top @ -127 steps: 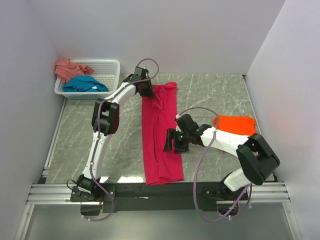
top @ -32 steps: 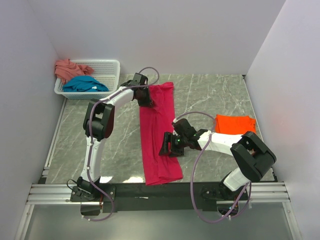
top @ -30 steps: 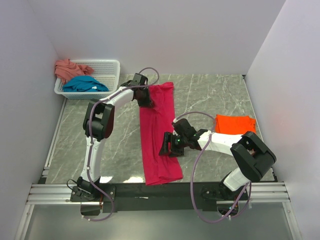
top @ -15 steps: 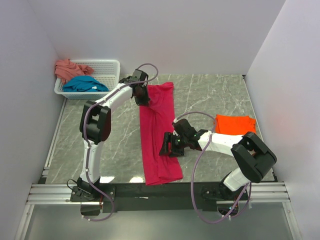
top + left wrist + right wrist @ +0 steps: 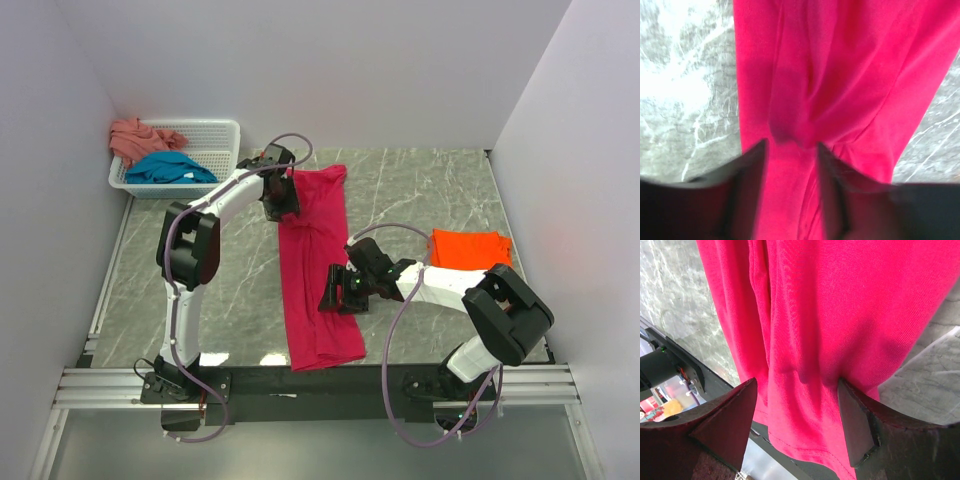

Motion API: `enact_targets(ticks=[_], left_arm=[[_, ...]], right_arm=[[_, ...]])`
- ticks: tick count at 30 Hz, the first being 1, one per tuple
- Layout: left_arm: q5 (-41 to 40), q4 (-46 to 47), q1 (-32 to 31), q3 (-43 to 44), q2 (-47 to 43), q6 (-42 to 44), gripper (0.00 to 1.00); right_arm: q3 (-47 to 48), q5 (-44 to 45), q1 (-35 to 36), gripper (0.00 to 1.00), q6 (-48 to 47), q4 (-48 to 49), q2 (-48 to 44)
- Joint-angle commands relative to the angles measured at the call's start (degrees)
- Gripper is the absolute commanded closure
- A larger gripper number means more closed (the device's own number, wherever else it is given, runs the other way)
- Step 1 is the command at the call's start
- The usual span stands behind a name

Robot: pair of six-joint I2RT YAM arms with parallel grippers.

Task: Fold and stack the t-shirts
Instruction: Fold the tshirt

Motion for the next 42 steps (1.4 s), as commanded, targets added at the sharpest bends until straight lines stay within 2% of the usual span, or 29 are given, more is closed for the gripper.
enact_targets(ticks=[1, 2, 3, 4, 5, 13, 18, 29, 37, 42], left_arm=[[-0.2, 0.5, -0.3, 0.9, -1.7, 1.1, 0.44], [-0.4, 0.6, -0.3, 1.3, -2.0, 1.4, 0.37], [-0.6, 0.8, -0.3, 2.3, -2.6, 1.8, 0.22], [-0.5, 0.9, -0.3, 2.9, -2.9, 2.1, 0.14], [0.0, 1.6, -0.3, 3.6, -3.3, 2.6, 0.01], [7.3, 11.0, -0.3, 9.1, 0.2, 5.3, 0.01], [6.6, 8.8, -0.2, 17.3, 9.1, 7.2, 0.01], [9.3, 10.7, 0.5, 22.1, 20.3, 8.2, 0.01], [8.0, 7.5, 1.9, 30.5, 29.6, 5.3, 0.01], [8.4, 9.2, 3.1, 34.0, 33.4, 1.2, 0.0]], right_arm=[[-1.9, 4.8, 0.4, 0.27, -1.7, -5.6, 1.2], [-1.7, 5.2, 0.4, 0.27, -2.1, -6.0, 0.8], [-1.4, 5.3, 0.4, 0.27, -2.2, -6.7, 0.3], [-1.1, 5.7, 0.4, 0.27, -2.4, -7.2, -0.2], [-0.8, 6.2, 0.4, 0.27, -3.0, -7.6, -0.7], [2.3, 9.5, 0.4, 0.27, -6.4, -11.0, -7.7], [1.7, 9.1, 0.4, 0.26, -7.7, -10.3, -8.5], [1.9, 8.2, 2.3, 0.26, -10.2, -7.9, -3.1], [-2.3, 4.1, 2.5, 0.26, -9.1, -8.0, -2.5], [1.0, 8.5, 2.1, 0.25, -11.6, -12.5, -1.4]])
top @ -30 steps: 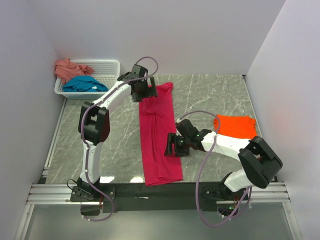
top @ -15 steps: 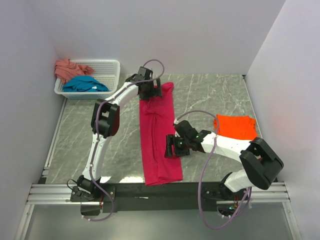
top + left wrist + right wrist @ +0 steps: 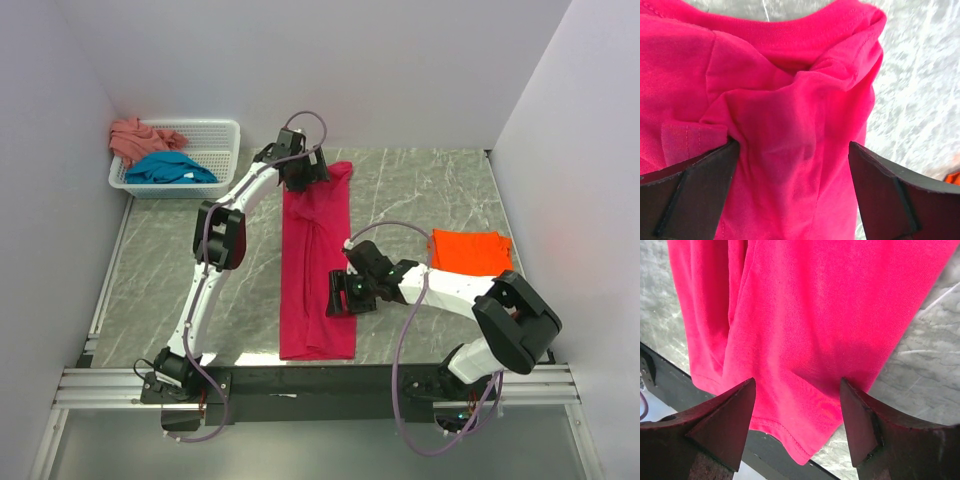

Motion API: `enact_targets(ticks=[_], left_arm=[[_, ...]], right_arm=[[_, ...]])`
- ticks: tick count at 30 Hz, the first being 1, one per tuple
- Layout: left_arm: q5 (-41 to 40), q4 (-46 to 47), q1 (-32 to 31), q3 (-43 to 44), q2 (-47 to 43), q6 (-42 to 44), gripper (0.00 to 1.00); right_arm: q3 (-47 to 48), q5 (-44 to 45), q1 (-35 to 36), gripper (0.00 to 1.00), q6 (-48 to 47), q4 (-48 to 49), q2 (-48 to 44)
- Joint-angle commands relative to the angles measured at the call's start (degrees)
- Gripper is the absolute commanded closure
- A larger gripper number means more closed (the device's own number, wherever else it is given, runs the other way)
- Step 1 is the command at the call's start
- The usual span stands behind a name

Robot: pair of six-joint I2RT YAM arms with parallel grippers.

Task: Fold and stack the t-shirts
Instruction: Fold the tshirt

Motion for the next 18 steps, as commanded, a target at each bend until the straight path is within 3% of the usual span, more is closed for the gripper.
enact_targets(ticks=[1, 6, 10, 14, 18], left_arm=[[-0.9, -1.8, 1.7, -0.2, 6.2, -2.6, 0.01], [-1.8, -1.2, 2.0, 1.6, 2.2, -1.6, 0.01], [2.2, 1.6, 2.2, 1.5, -5.8, -0.9, 0.01], [4.9, 4.1, 1.4, -5.7, -19.7, 1.1, 0.01], [5.5, 0.2, 0.4, -16.6, -31.7, 2.1, 0.0]], right_arm=[[1.2, 3.4, -0.2, 0.25, -2.7, -6.2, 2.2], [5.6, 2.5, -1.0, 0.24, -4.9, -8.7, -0.2], [10.3, 2.3, -1.0, 0.23, -7.1, -11.0, -4.2], [10.4, 3.2, -1.0, 0.23, -4.9, -11.2, -11.3], [4.6, 3.7, -0.9, 0.23, -1.1, -9.3, -17.9]])
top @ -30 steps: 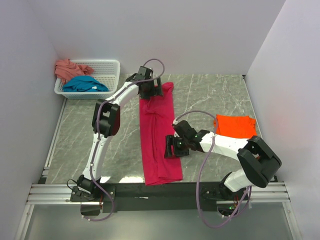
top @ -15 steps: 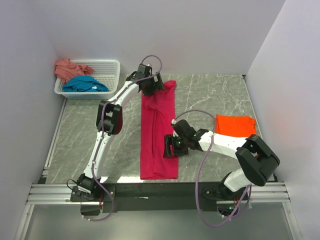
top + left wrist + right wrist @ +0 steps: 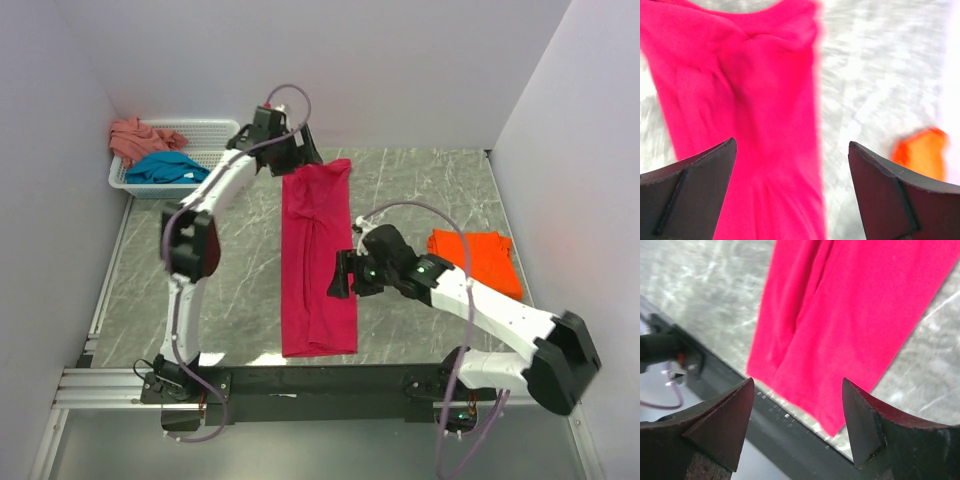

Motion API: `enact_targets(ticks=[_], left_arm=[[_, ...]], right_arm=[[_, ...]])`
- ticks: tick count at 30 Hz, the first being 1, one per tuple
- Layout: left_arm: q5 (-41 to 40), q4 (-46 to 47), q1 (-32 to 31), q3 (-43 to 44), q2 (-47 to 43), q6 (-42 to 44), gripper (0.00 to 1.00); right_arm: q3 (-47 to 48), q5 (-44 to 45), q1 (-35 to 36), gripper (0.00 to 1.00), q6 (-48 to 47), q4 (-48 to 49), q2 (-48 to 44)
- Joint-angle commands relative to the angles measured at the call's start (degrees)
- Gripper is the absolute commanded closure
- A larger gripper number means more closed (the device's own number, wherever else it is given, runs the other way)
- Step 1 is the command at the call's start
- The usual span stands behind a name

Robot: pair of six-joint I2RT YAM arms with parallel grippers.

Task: Fold and stack the t-shirts
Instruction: Fold the tshirt

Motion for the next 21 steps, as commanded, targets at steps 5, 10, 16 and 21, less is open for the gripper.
enact_targets(ticks=[5, 10, 16, 21], left_arm=[[-1.7, 6.1, -2.5, -35.6, -36.2, -2.5, 0.01], [-7.8, 2.6, -6.6, -59.2, -52.0, -11.3, 0.01], [-9.5, -0.7, -17.6, -82.8, -66.0, -19.2, 0.01], [-4.3, 0.3, -23.9, -91.4, -71.5, -23.8, 0.01]], right_arm=[[-8.9, -1.3, 0.6, 0.23, 4.4, -0.5, -12.5], [-15.0, -5.0, 2.4, 0.2, 5.9, 1.0, -15.6], [-20.6, -6.7, 4.7, 0.2, 9.1, 3.7, -13.6], [-24.6, -9.5, 5.8, 0.22, 13.7, 11.1, -11.4]])
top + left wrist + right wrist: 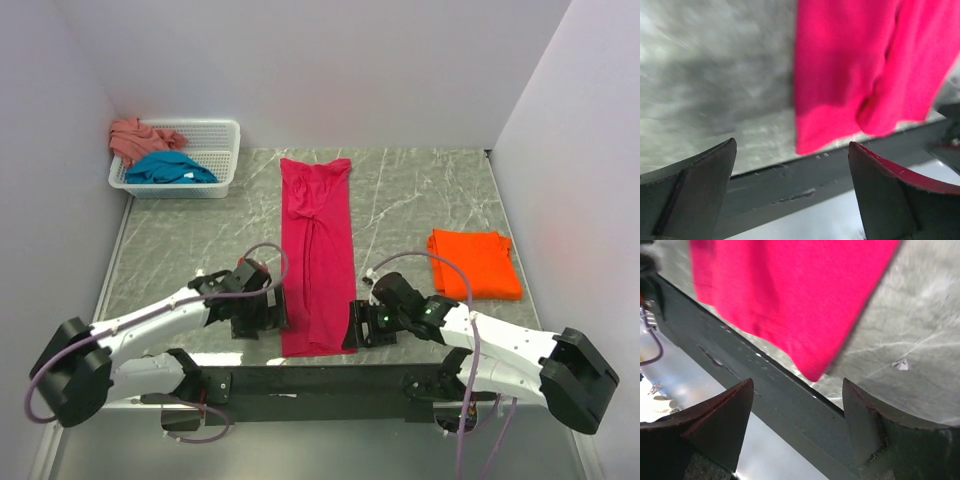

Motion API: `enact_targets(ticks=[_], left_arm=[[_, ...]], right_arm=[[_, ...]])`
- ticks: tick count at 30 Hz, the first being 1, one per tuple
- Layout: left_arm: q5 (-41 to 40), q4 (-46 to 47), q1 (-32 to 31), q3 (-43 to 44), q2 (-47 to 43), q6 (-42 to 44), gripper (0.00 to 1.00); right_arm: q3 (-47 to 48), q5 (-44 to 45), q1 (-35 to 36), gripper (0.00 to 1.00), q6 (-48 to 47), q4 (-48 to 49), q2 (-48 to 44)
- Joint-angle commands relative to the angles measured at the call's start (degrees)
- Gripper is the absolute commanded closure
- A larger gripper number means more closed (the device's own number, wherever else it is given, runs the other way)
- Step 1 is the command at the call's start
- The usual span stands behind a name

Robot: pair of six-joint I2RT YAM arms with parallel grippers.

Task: Fold and stack the t-shirts
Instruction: Fold the tshirt

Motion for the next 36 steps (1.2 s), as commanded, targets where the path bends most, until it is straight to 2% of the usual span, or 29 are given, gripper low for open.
enact_targets(ticks=[1, 3, 8, 10, 12, 14, 15, 16, 17, 18, 19, 24, 29, 33, 36], left_arm=[[4.3, 5.3, -2.4, -3.7, -4.3, -5.9, 0.01], [7.0, 8.3, -3.4, -5.4, -4.0, -6.7, 0.03], [9.4, 11.7, -5.8, -7.5, 0.4, -7.2, 0.24], [8.2, 11.9, -7.5, -7.3, 2.7, -7.0, 0.28], [7.2, 12.5, -7.8, -7.2, 4.4, -7.0, 0.38], [8.2, 14.4, -7.9, -7.2, 6.9, -6.7, 0.51], [8.4, 14.7, -8.3, -7.1, 7.6, -6.8, 0.57], [8.3, 14.6, -8.5, -7.1, 8.7, -6.8, 0.72], [7.3, 13.2, -8.7, -6.8, 9.1, -6.9, 0.82], [6.6, 12.3, -8.9, -6.7, 9.1, -6.9, 0.92], [5.9, 11.3, -8.8, -6.3, 9.1, -6.9, 1.0], [2.6, 6.9, -8.8, -5.8, 6.3, -7.7, 1.0], [2.0, 2.5, -8.9, -6.7, 1.7, -9.8, 1.0], [4.2, 4.4, -9.4, -8.0, -3.5, -11.3, 1.0], [4.2, 6.5, -9.4, -5.1, -4.6, -10.7, 1.0]], right_arm=[[-1.2, -2.1, 1.2, 0.23, 3.9, 7.0, 2.1], [-1.0, -0.7, 1.8, 0.24, 4.9, 8.1, 3.1], [-1.4, 0.7, 2.7, 0.28, 7.3, 9.4, 6.9], [-1.8, 0.7, 2.8, 0.29, 8.3, 10.0, 8.0], [-1.8, 0.8, 2.8, 0.31, 8.9, 10.3, 8.8], [-1.7, 1.8, 2.8, 0.34, 9.4, 9.8, 9.5], [-1.8, 2.0, 2.9, 0.38, 9.7, 9.5, 9.5], [-1.9, 2.3, 2.8, 0.41, 10.0, 9.3, 9.5], [-2.1, 2.7, 2.9, 0.44, 10.3, 8.9, 9.5], [-2.4, 3.5, 2.9, 0.56, 10.9, 8.6, 9.2], [-2.9, 3.8, 2.8, 0.63, 11.4, 8.5, 8.8], [-5.1, 3.1, 3.1, 1.0, 13.3, 8.0, 7.1], [-8.3, 0.8, 4.1, 1.0, 15.4, 6.0, 1.0], [-8.3, 0.9, 4.1, 1.0, 15.7, 6.3, -3.7], [-4.2, 3.1, 4.0, 1.0, 14.3, 4.5, -3.1]])
